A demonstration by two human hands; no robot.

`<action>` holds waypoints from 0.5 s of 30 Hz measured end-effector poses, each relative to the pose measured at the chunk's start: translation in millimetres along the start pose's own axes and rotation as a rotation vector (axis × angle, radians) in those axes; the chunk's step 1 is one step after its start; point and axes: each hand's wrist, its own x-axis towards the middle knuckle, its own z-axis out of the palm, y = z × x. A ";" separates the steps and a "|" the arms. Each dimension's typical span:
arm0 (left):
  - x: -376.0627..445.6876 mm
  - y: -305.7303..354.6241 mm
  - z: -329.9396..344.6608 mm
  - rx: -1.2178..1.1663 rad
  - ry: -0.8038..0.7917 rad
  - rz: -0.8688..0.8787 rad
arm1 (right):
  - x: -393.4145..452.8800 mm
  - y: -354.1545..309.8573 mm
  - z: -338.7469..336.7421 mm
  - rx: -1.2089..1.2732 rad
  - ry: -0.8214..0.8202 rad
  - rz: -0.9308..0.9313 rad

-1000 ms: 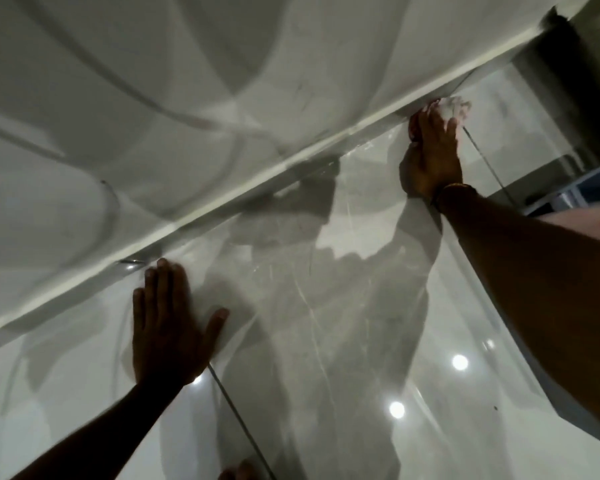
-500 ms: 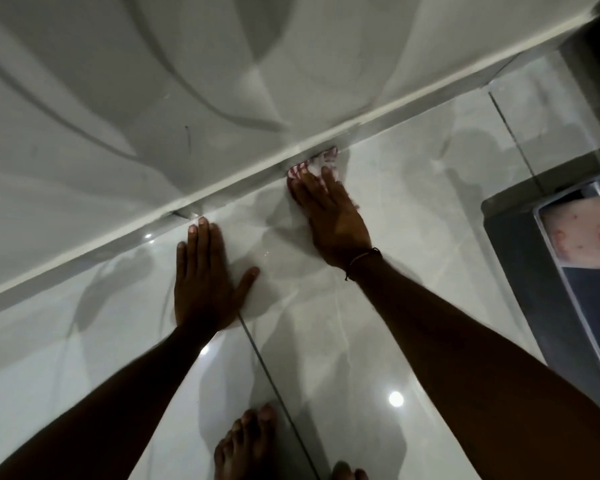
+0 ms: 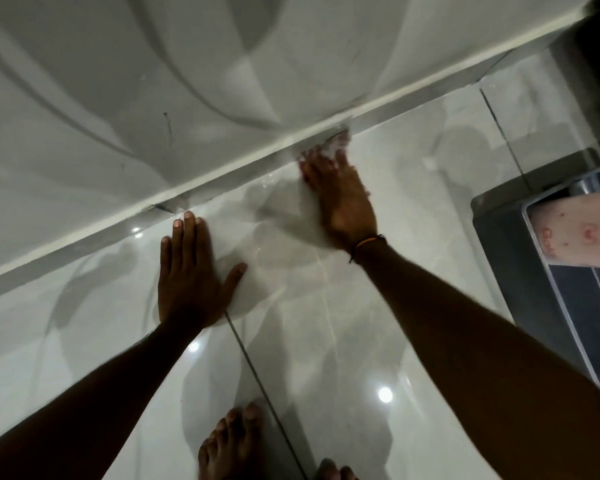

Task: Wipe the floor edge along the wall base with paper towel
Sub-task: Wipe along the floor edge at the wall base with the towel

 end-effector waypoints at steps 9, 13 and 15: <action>-2.0 2.2 0.6 0.017 0.000 -0.012 | 28.1 156.9 -81.1 0.041 0.076 0.439; -0.5 0.3 0.4 0.023 -0.015 -0.028 | 34.9 173.9 -108.5 0.087 0.141 0.561; 1.0 0.1 1.2 0.014 -0.003 -0.026 | 40.6 179.3 -109.7 0.090 0.172 0.583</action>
